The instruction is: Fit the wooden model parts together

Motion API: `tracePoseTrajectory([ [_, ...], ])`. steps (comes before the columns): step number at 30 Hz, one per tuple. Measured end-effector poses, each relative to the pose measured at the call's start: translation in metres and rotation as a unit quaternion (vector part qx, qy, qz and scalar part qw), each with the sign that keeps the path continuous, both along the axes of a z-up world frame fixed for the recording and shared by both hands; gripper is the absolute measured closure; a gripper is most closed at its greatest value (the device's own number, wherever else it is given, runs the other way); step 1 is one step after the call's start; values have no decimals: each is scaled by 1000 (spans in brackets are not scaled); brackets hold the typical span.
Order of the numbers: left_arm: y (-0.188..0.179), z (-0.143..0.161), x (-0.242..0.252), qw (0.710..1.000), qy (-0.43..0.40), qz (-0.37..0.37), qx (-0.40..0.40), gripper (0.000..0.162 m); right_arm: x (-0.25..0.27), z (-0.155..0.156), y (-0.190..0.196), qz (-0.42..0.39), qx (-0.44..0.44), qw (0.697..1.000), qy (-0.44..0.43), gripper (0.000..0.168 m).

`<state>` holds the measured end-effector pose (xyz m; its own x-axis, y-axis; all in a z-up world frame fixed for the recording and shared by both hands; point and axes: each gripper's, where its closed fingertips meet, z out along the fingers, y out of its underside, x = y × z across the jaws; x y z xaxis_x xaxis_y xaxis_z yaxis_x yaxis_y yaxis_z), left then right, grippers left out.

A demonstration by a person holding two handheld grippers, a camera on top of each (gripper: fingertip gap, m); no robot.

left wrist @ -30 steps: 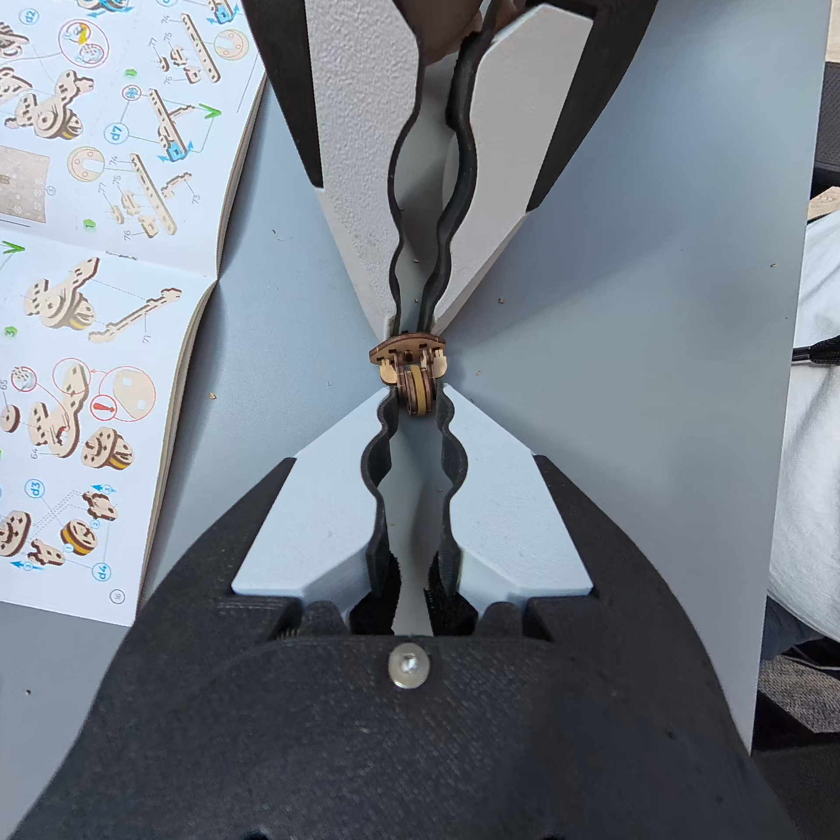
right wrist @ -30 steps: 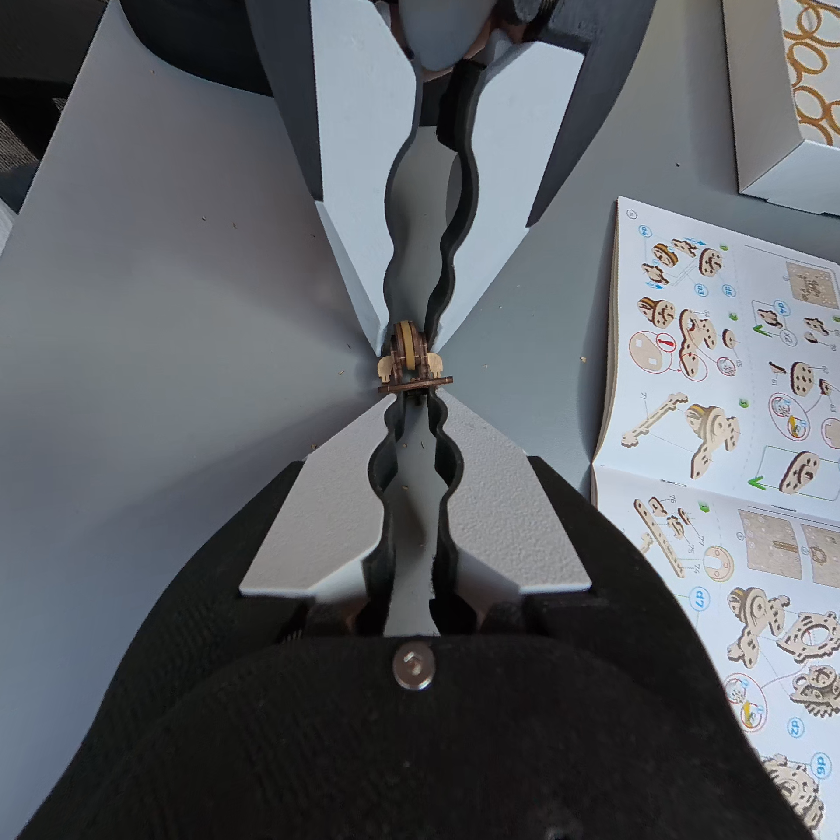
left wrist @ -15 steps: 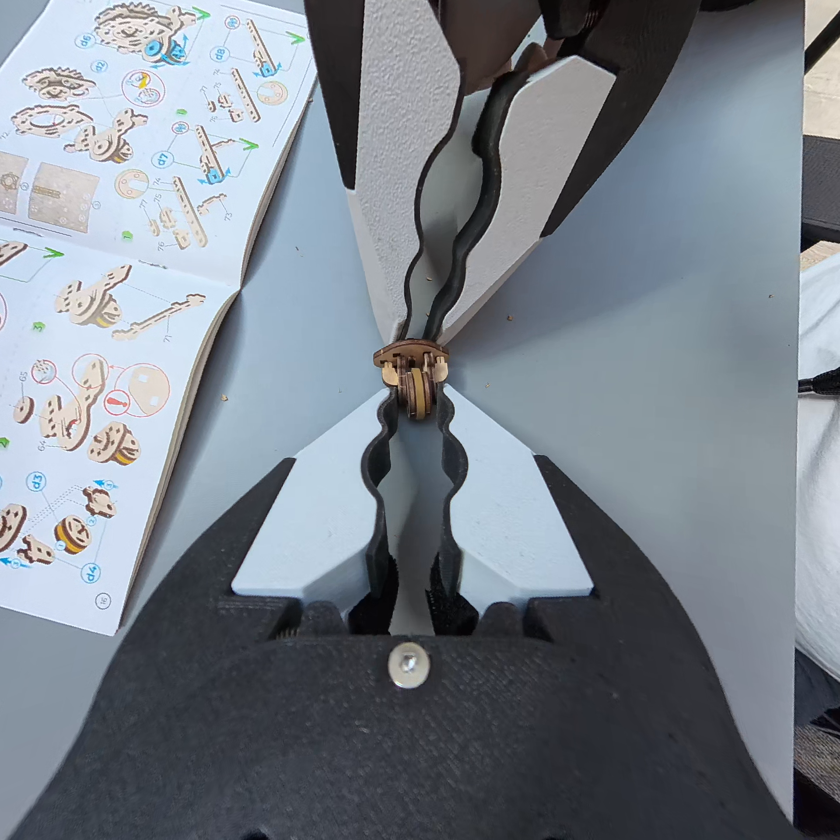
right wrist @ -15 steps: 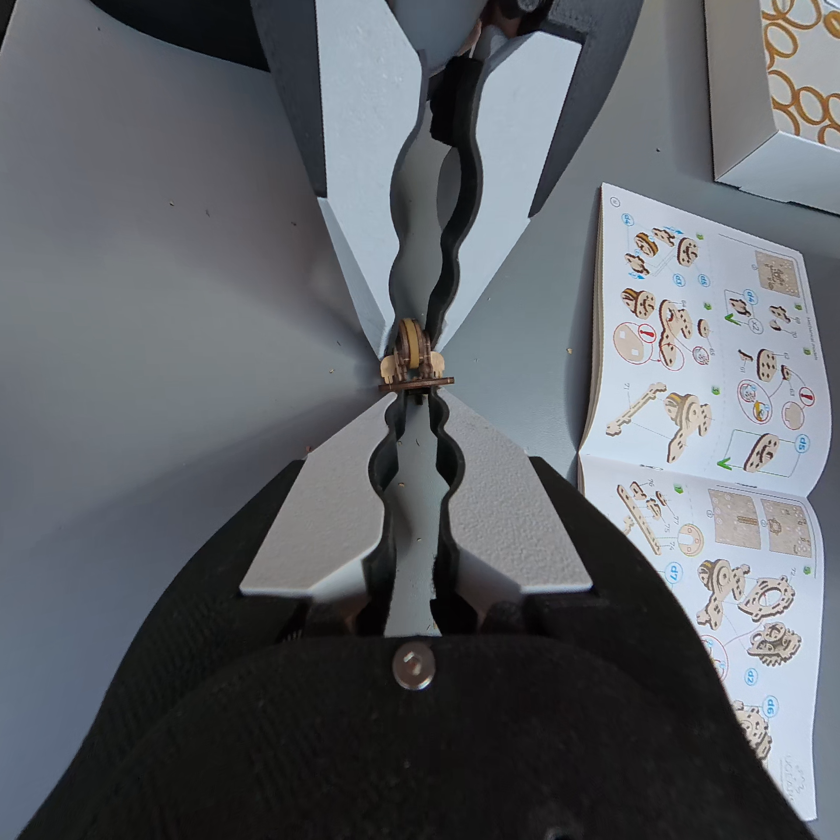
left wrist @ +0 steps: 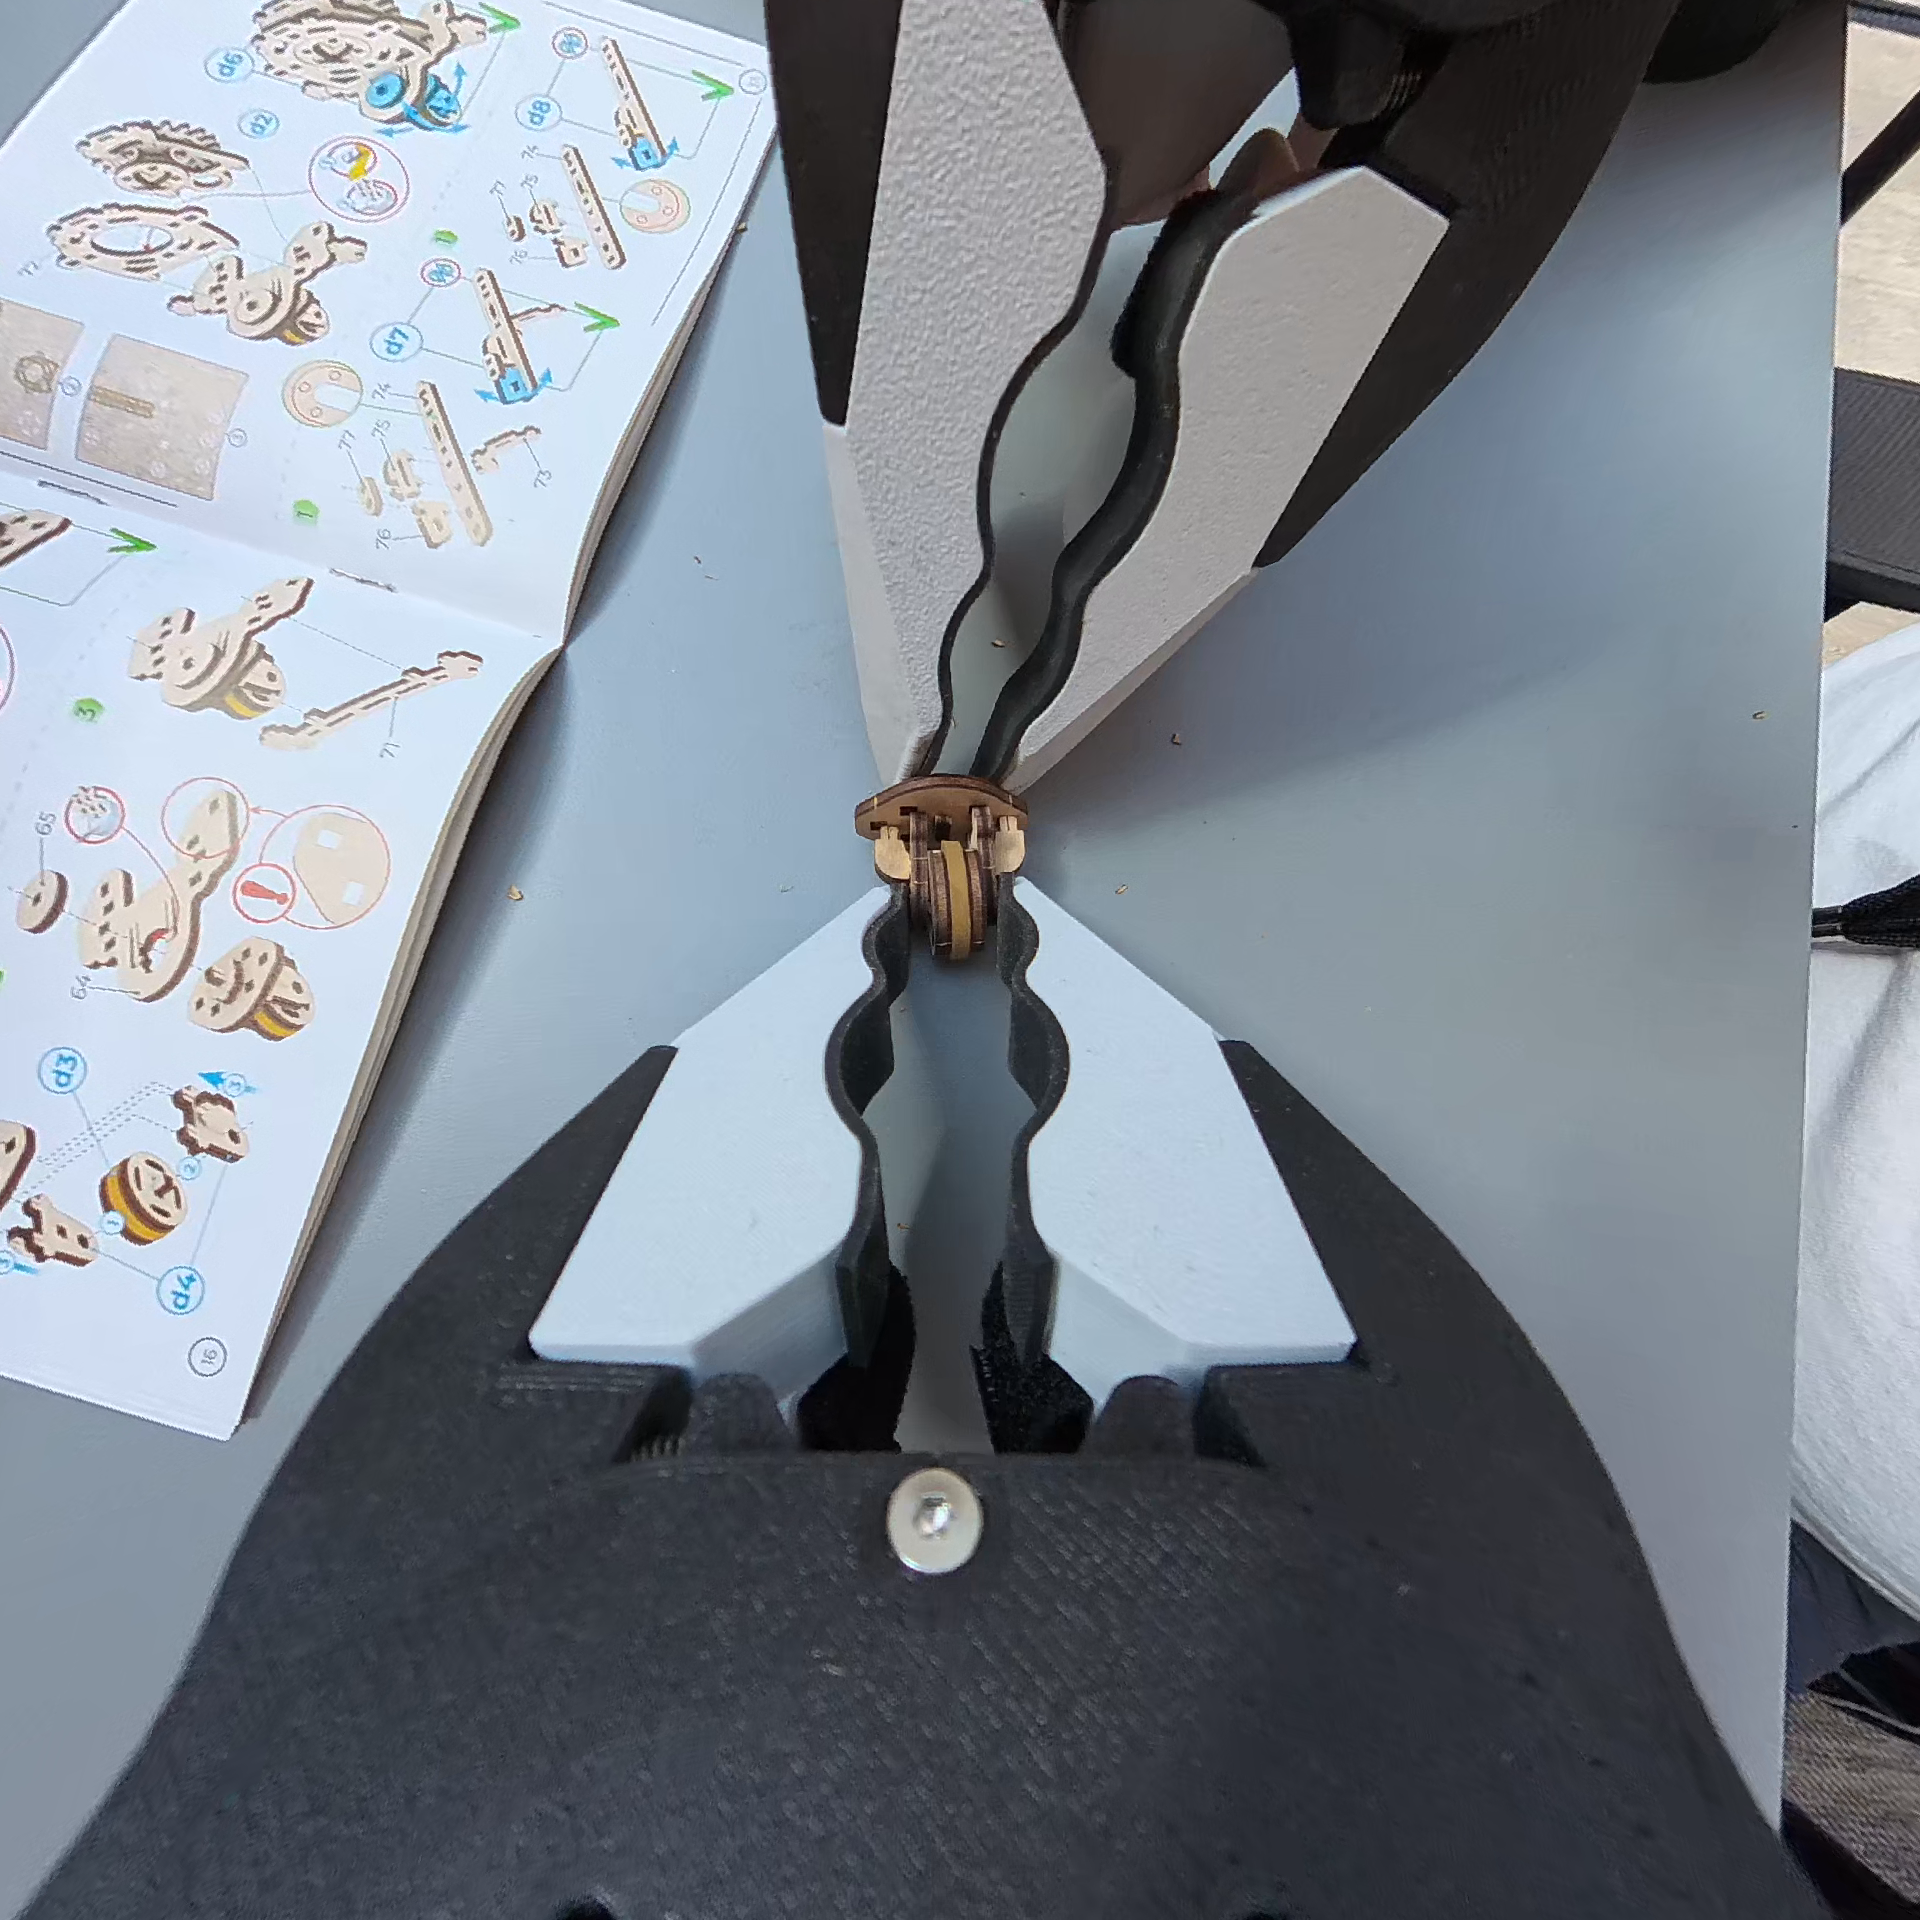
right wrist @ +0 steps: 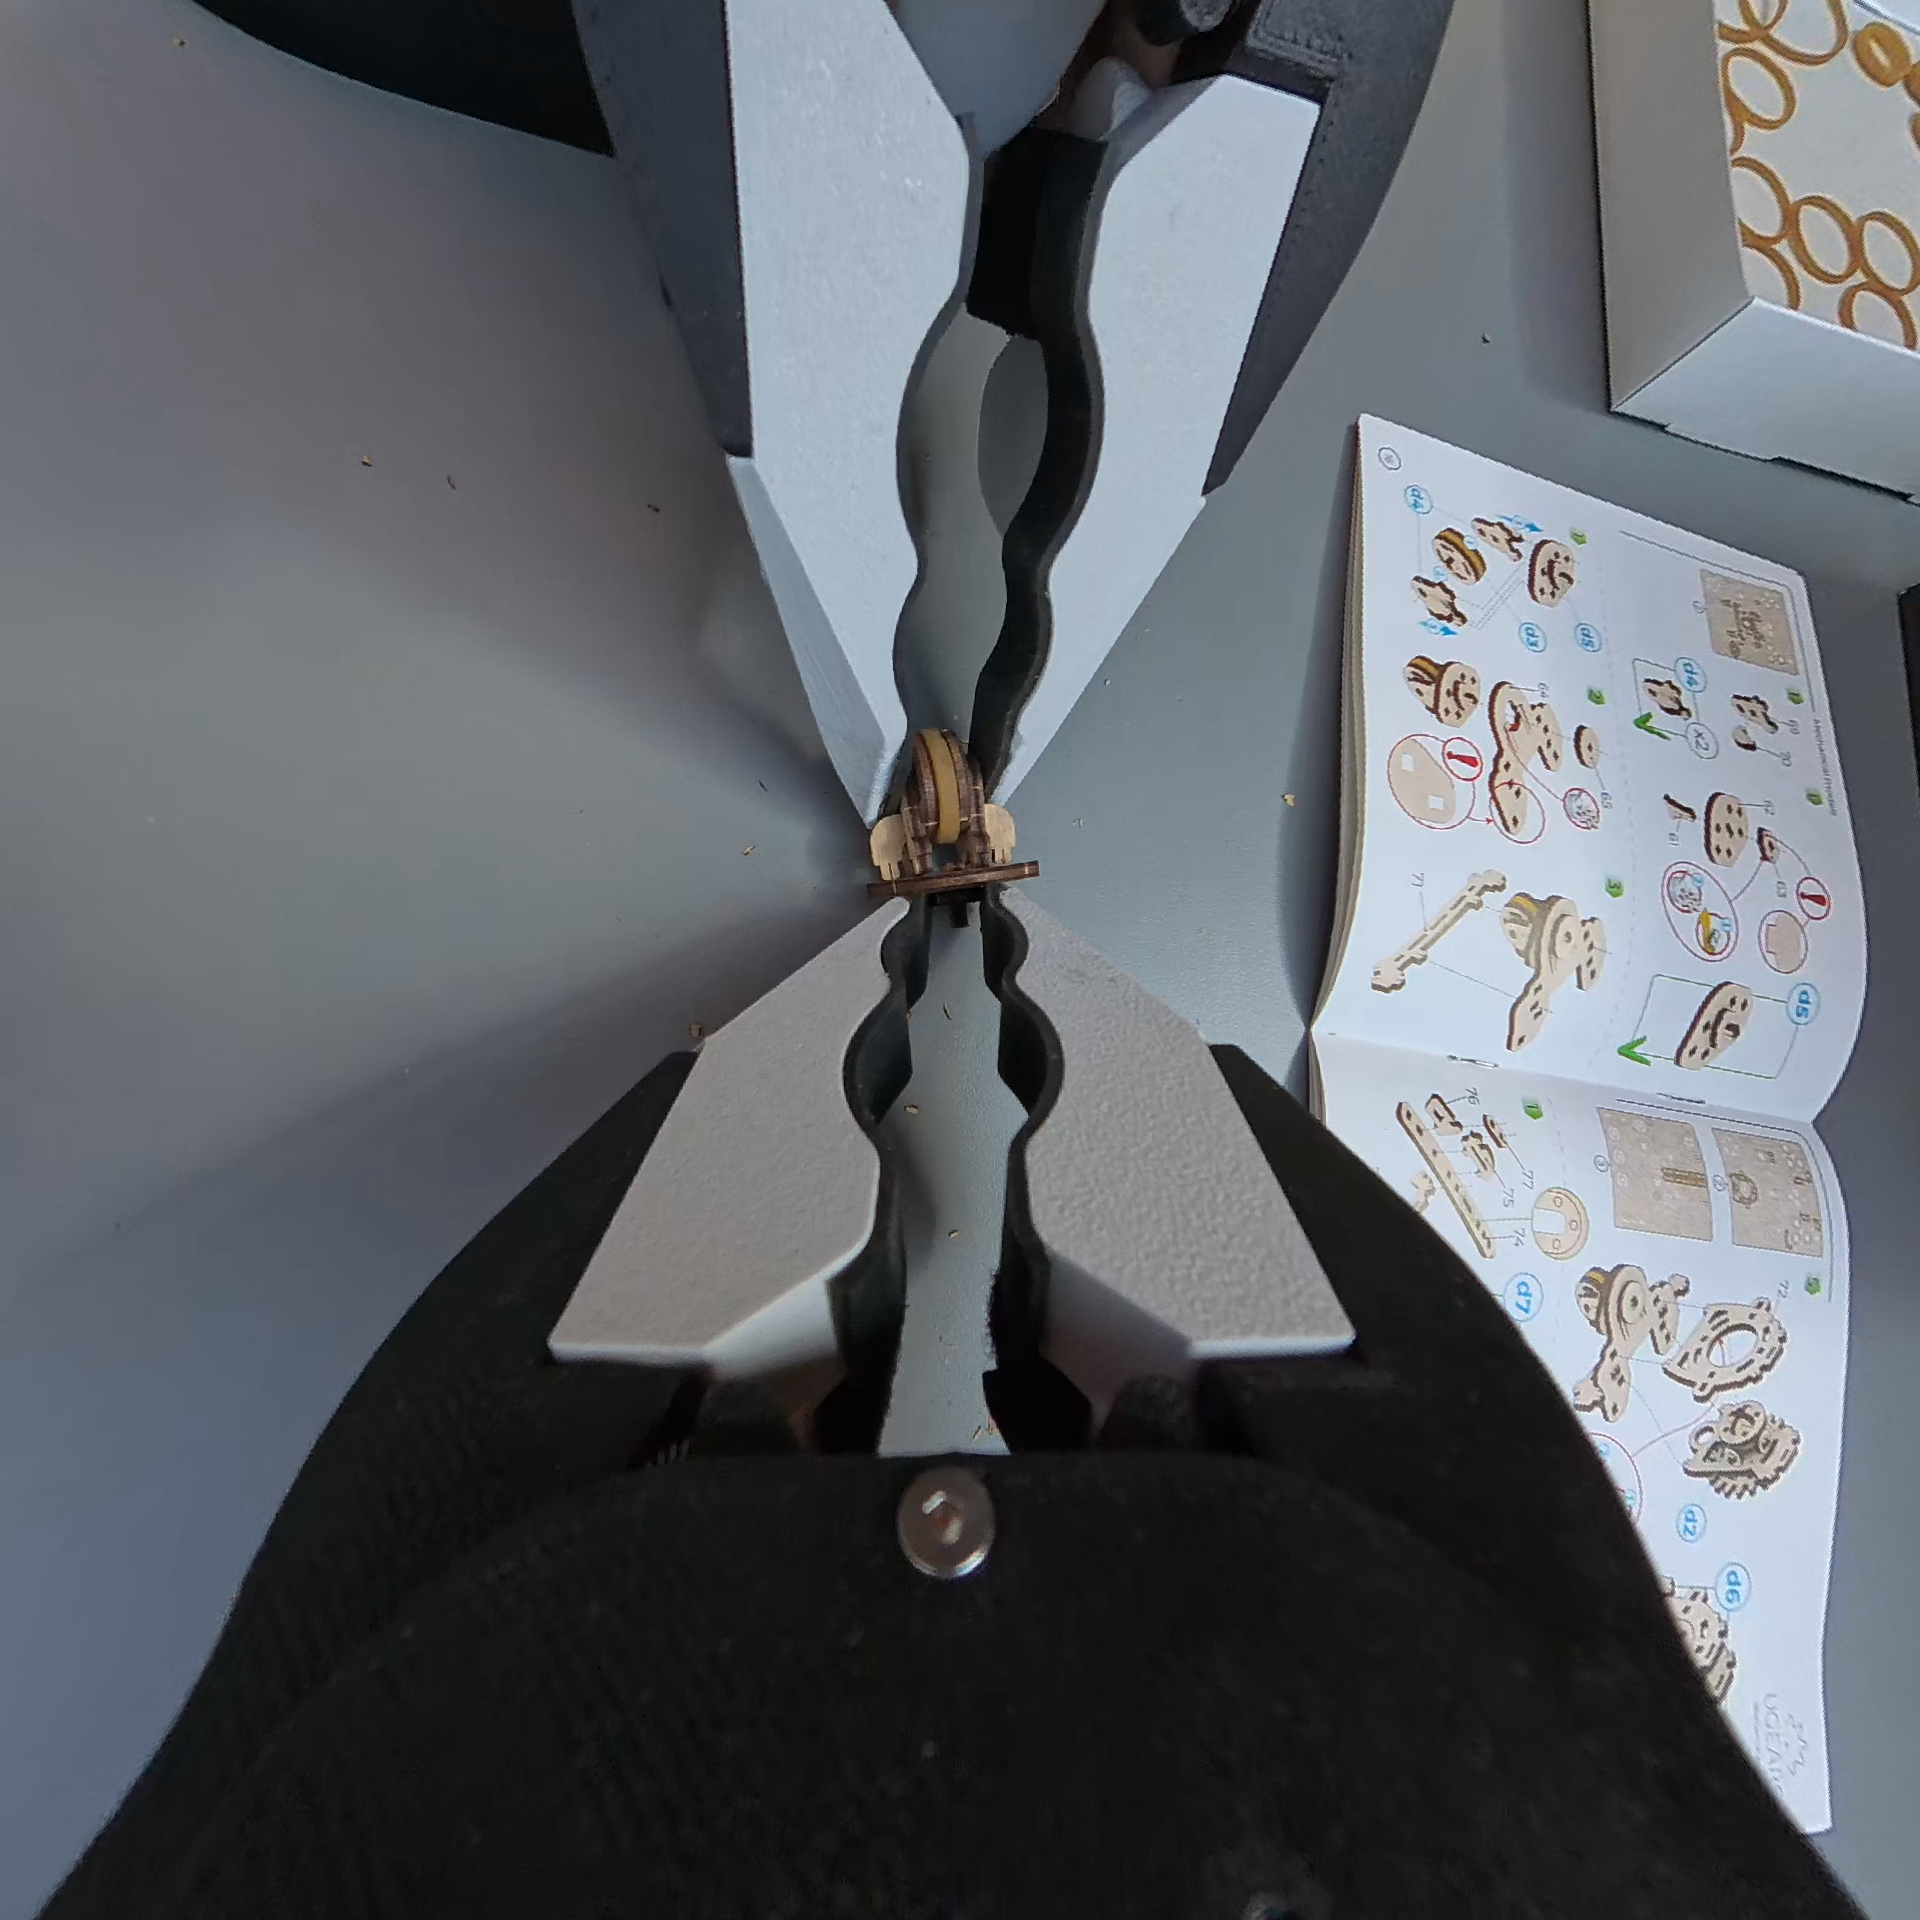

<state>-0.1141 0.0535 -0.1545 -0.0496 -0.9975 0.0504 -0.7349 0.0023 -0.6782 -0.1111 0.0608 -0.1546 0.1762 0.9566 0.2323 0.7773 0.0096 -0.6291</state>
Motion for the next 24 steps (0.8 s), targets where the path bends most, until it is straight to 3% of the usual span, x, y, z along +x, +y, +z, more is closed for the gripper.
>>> tracePoseTrajectory([
  [17, 1, -6, -4, 987, 154, -23, 39, 148, -2, 0, 0, -16, 11, 1000, -13, 160],
  [24, 2, -5, -4, 989, 145, -19, 19, 148, -1, 0, 1, -15, 5, 1000, -4, 160],
])
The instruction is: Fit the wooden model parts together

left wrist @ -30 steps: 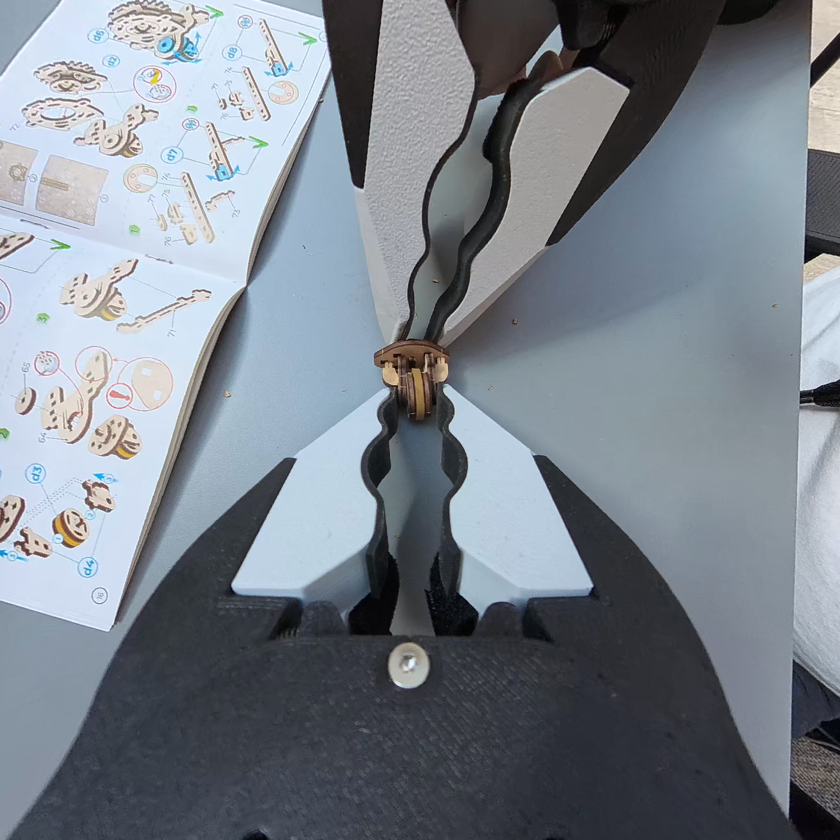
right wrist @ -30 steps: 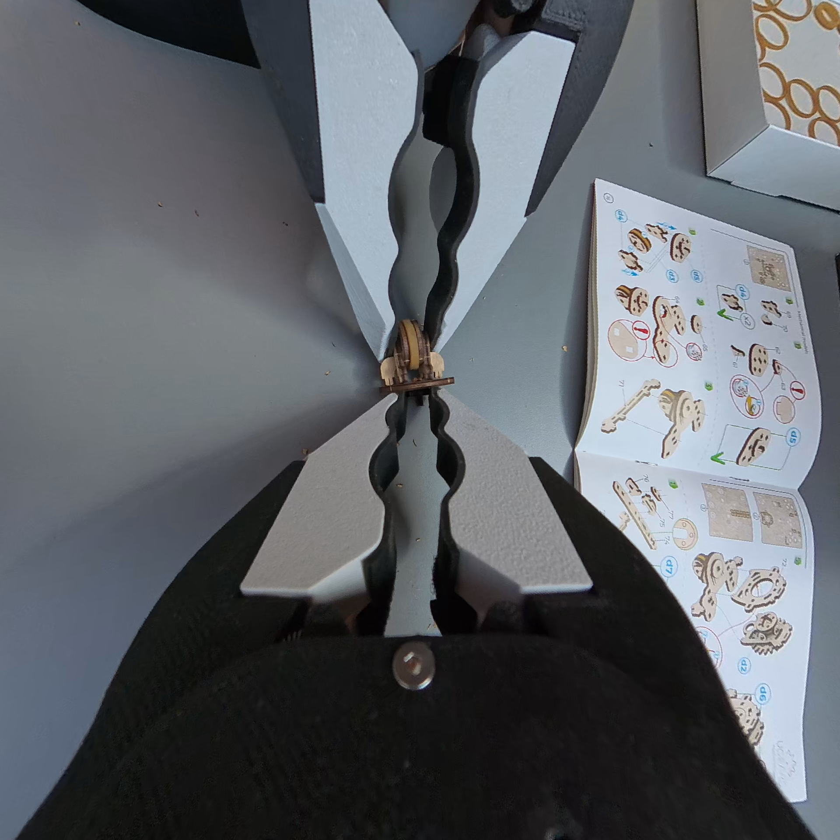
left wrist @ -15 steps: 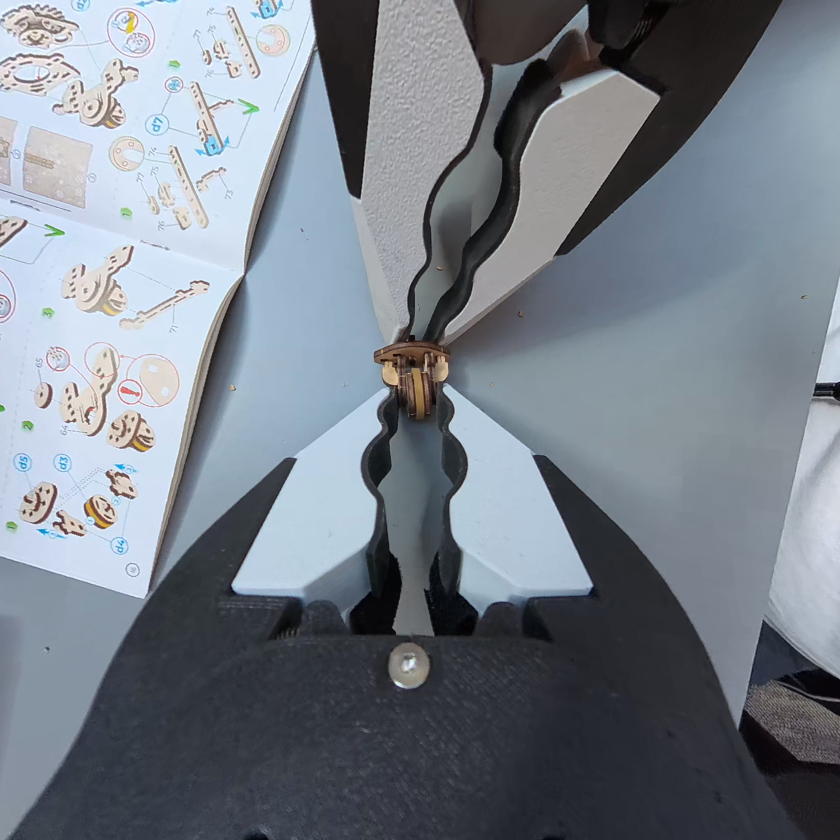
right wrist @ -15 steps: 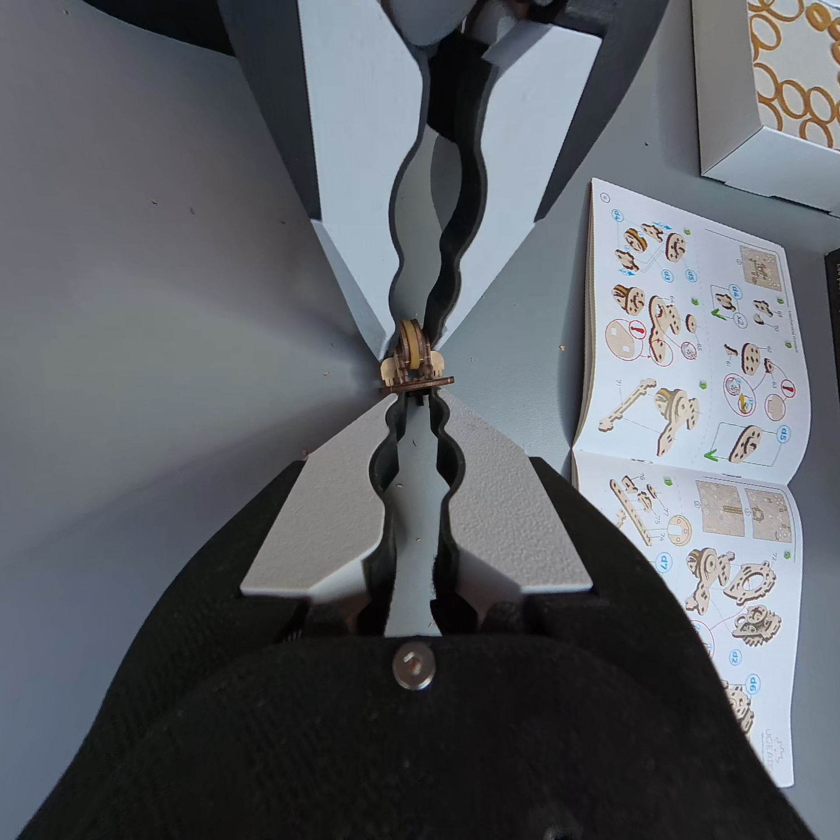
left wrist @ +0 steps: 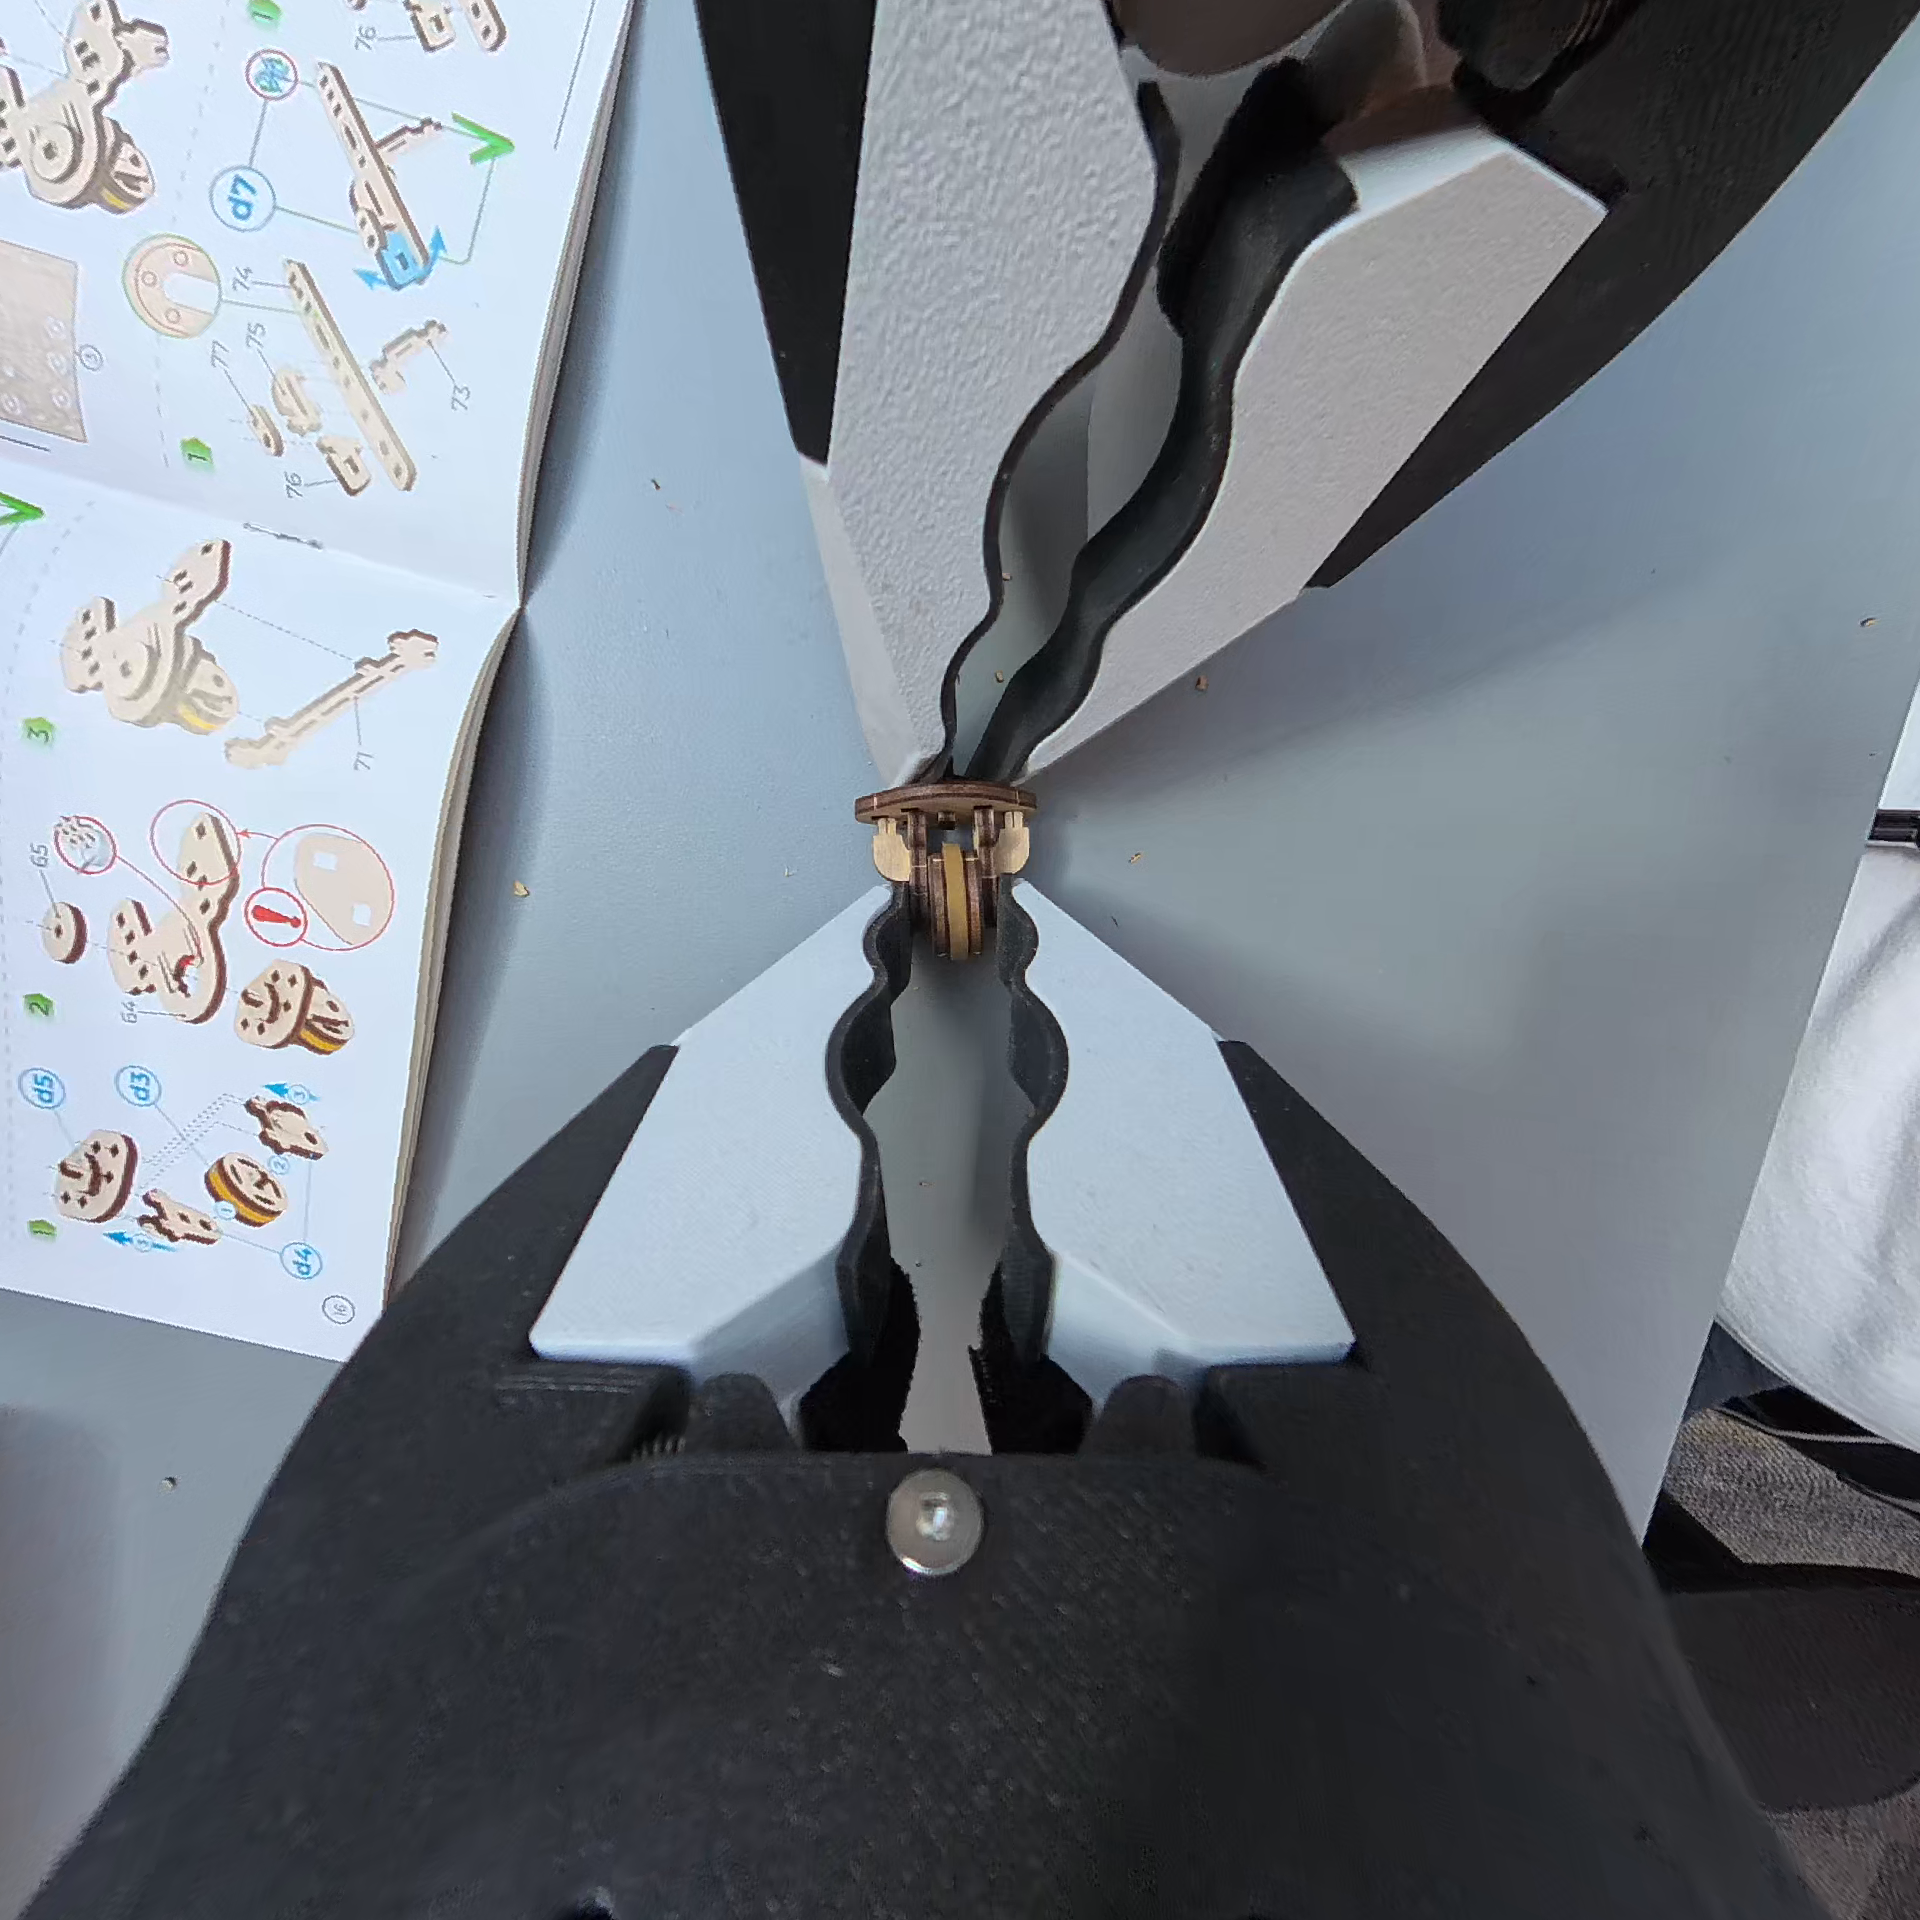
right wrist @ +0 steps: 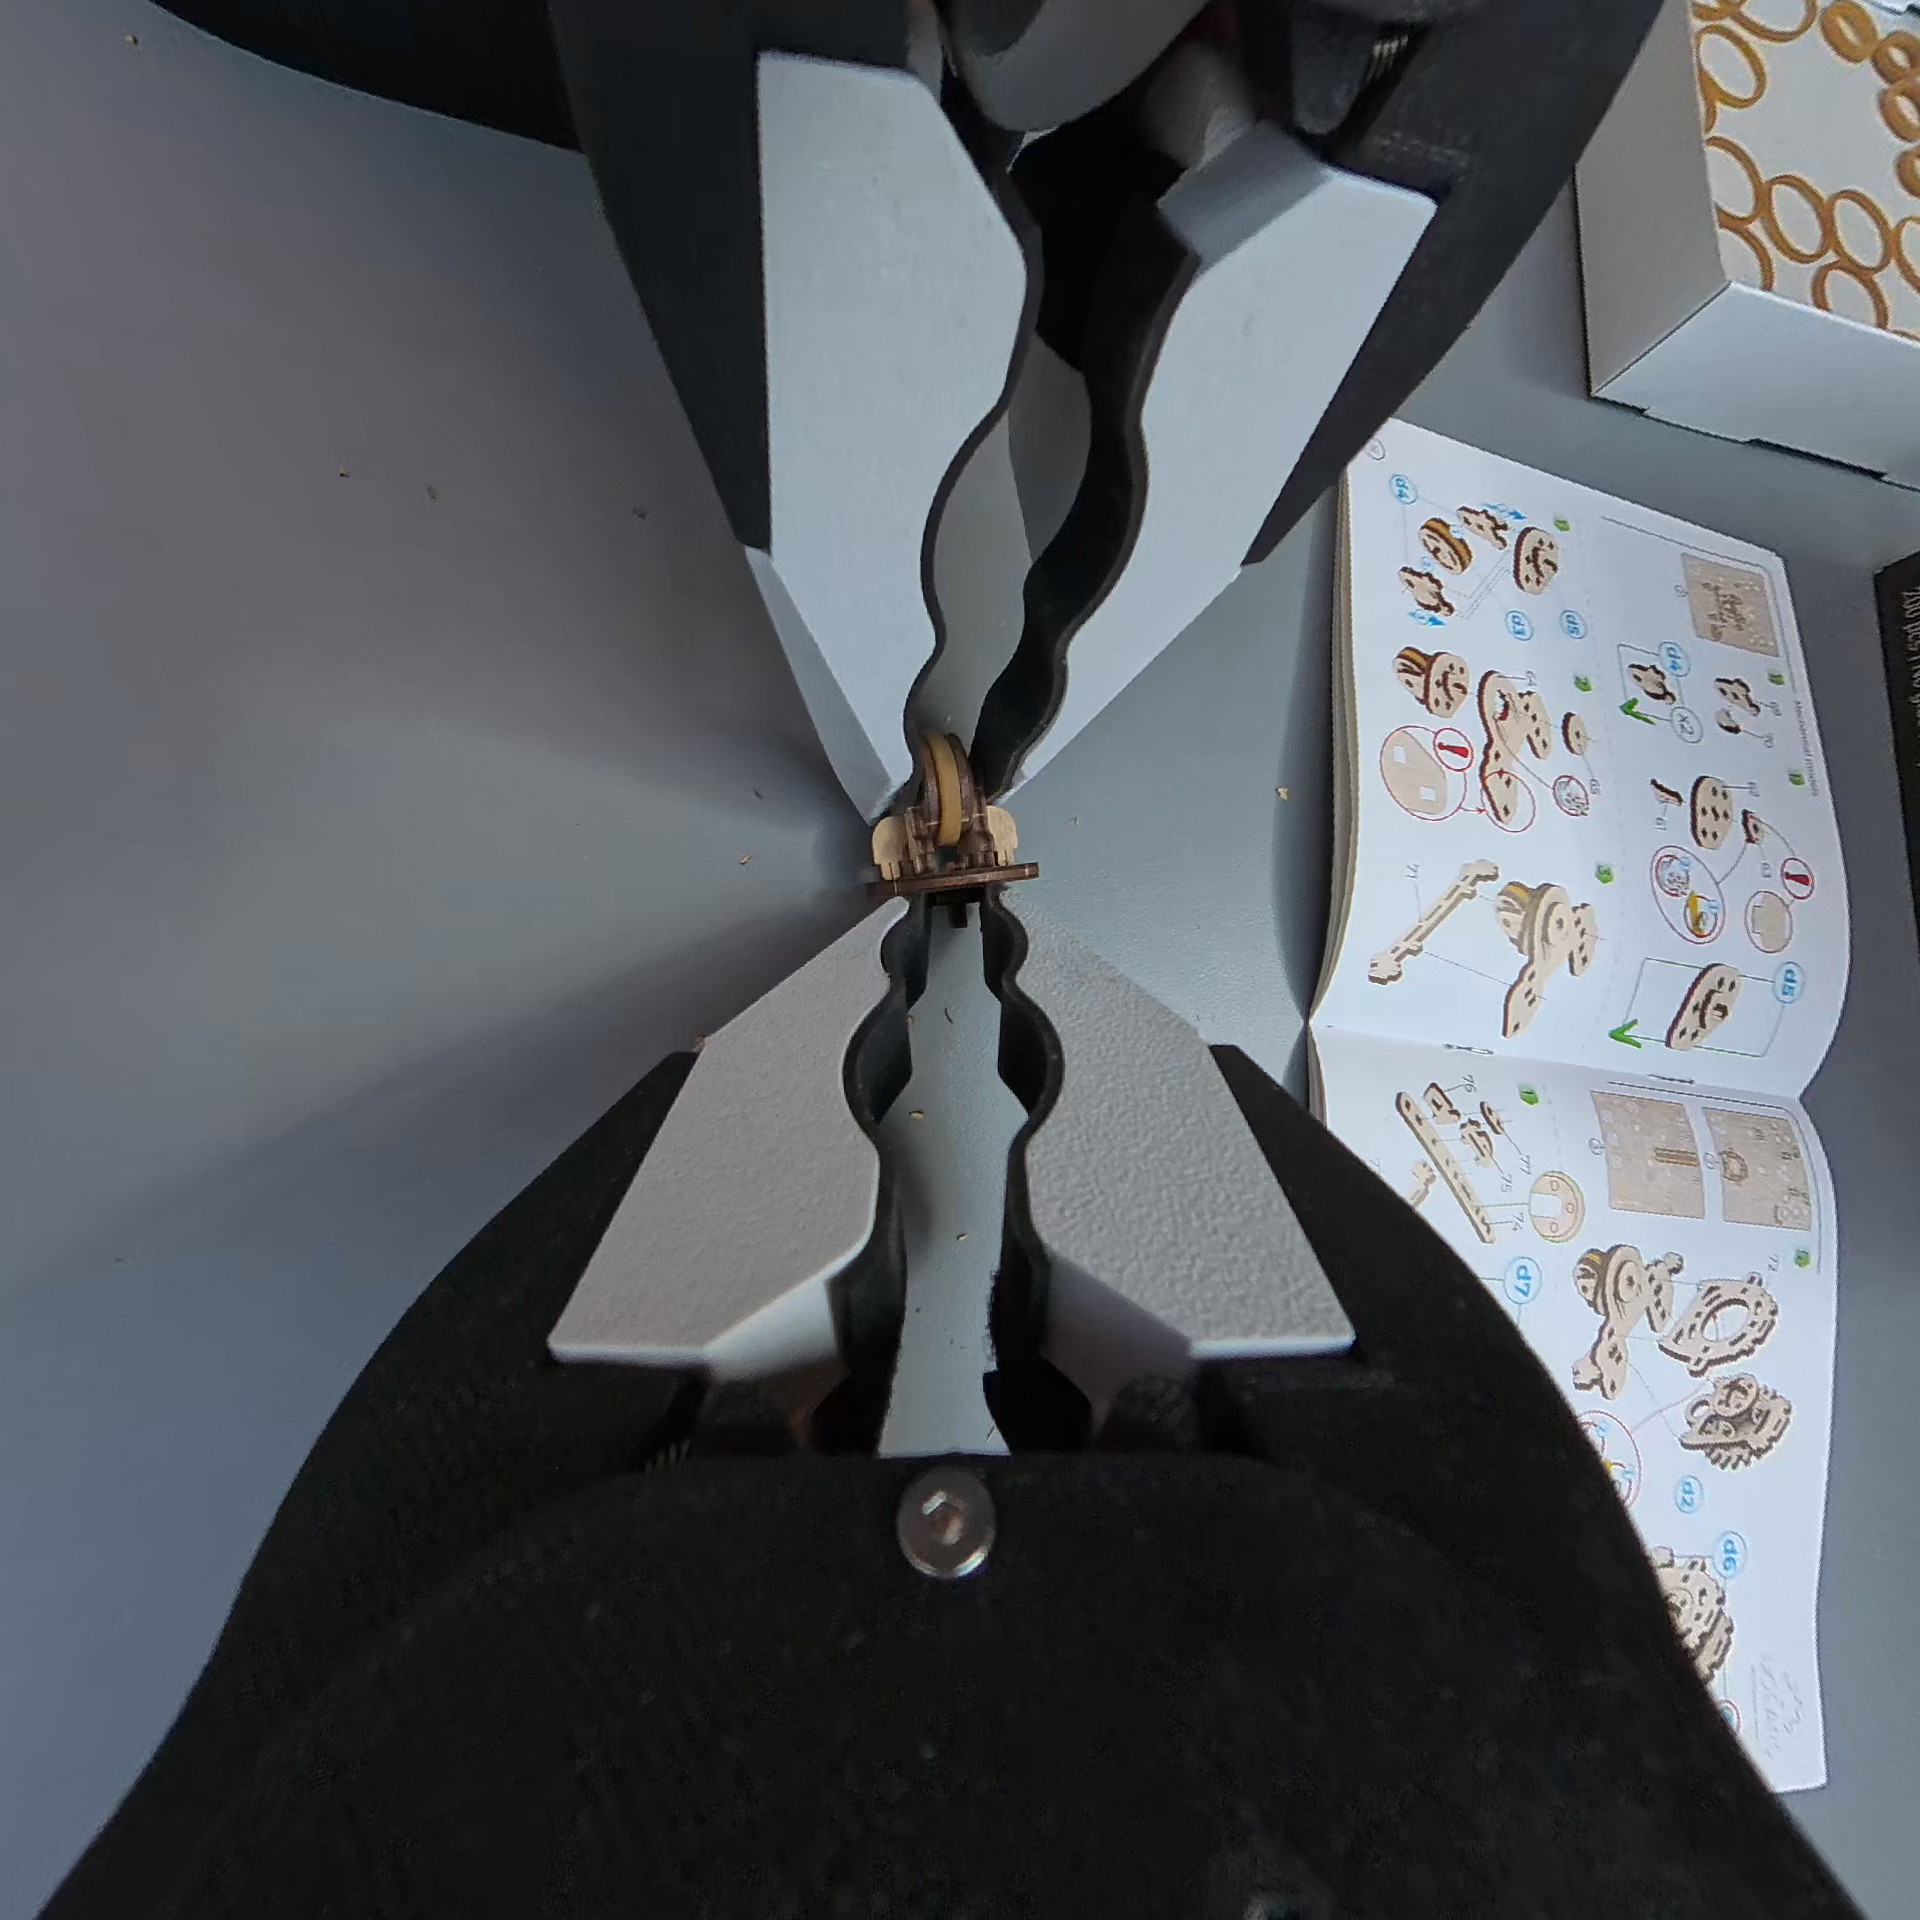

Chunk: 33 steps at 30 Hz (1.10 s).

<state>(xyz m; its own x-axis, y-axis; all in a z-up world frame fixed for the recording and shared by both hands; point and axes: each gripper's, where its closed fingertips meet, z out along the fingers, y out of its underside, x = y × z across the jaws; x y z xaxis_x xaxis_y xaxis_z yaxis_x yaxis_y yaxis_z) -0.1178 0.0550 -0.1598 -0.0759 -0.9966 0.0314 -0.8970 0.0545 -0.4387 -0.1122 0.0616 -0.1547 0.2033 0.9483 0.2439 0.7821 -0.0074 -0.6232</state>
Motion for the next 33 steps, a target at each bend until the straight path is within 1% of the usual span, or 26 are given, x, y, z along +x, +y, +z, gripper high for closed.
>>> tracePoseTrajectory([
  [5, 3, 0, 1, 1000, -23, 7, 13, 148, 1, 0, 3, 1, 22, 1000, -10, 159],
  [13, 5, 2, 3, 996, -68, 1, 48, 148, 1, 0, 4, 2, 17, 1000, -3, 159],
  [18, 4, 1, 3, 998, -57, -5, 35, 148, 1, 0, 4, 20, 50, 998, -16, 159],
  [24, 5, 0, 3, 999, -27, -18, 35, 149, 2, 0, 4, 22, 59, 998, -26, 159],
  [30, 3, 1, 3, 999, -34, -4, 17, 149, 3, 1, 4, 31, 113, 991, -66, 159],
  [33, 3, 1, 3, 999, -44, -8, 27, 149, 2, 1, 4, 33, 127, 988, -78, 159],
])
